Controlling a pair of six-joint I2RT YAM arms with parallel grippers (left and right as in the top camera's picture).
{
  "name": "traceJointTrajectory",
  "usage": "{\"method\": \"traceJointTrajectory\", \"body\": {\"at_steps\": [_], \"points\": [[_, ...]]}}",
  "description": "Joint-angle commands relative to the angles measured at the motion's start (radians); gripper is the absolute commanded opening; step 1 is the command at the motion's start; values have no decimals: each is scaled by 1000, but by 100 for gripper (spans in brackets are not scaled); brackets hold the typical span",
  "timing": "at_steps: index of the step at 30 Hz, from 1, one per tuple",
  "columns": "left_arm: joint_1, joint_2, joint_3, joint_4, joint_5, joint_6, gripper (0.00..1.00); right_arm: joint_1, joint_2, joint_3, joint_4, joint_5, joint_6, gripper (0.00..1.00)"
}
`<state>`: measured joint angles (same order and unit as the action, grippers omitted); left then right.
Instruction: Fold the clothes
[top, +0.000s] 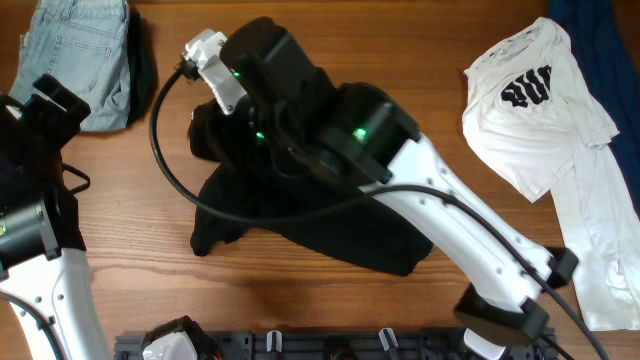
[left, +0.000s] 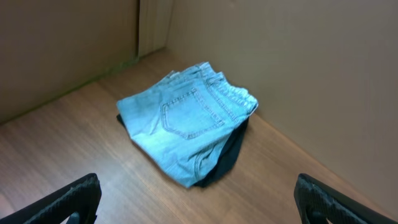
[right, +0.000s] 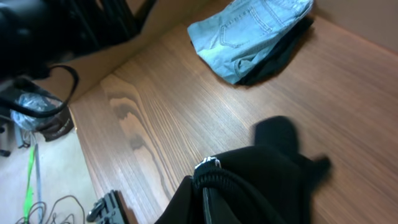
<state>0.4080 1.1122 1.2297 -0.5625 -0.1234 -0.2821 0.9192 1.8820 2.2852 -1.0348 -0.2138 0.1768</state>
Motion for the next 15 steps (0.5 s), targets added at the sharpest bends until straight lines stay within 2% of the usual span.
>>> {"method": "traceJointTrajectory", "body": {"at_steps": [1,8,15], "points": [[6,-35,15,-50,25,13,100,11,-60,29,-28,105,-20,4],[6,-22,15,-153,170,12,100,-33,69,-22,-32,170,-24,4],[-69,72,15,-185,221,5,100,-192,223,-22,19,146,-72,4]]}}
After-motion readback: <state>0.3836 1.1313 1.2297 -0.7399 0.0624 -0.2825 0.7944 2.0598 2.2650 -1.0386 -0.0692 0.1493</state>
